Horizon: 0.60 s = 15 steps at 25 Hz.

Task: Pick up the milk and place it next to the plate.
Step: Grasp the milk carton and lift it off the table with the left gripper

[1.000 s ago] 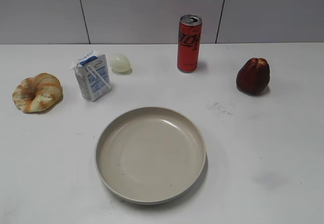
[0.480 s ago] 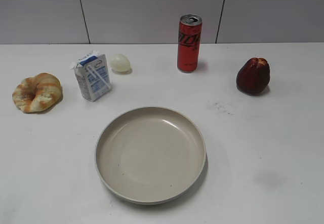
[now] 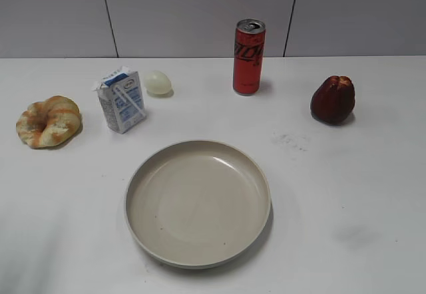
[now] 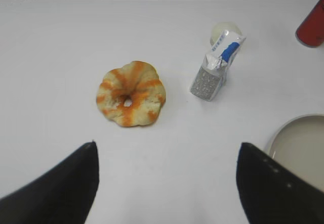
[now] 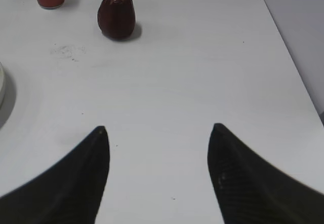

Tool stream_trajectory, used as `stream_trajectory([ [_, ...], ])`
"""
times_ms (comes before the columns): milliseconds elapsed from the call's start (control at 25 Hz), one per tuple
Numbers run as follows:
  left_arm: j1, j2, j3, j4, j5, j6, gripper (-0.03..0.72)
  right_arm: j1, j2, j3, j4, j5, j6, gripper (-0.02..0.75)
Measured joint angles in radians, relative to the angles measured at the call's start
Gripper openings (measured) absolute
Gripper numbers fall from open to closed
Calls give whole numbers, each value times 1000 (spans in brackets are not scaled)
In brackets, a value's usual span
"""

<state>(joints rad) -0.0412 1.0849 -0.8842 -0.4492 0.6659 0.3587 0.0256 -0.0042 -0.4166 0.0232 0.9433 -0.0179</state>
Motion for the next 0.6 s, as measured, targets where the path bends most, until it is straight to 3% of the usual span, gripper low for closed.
stream_trajectory([
  [240, -68, 409, -388, -57, 155, 92, 686, 0, 0, 0, 0, 0, 0, 467],
  [440, -160, 663, -680, 33, 233, 100, 693, 0, 0, 0, 0, 0, 0, 467],
  [600, -203, 827, -842, 82, 307, 100, 693, 0, 0, 0, 0, 0, 0, 467],
])
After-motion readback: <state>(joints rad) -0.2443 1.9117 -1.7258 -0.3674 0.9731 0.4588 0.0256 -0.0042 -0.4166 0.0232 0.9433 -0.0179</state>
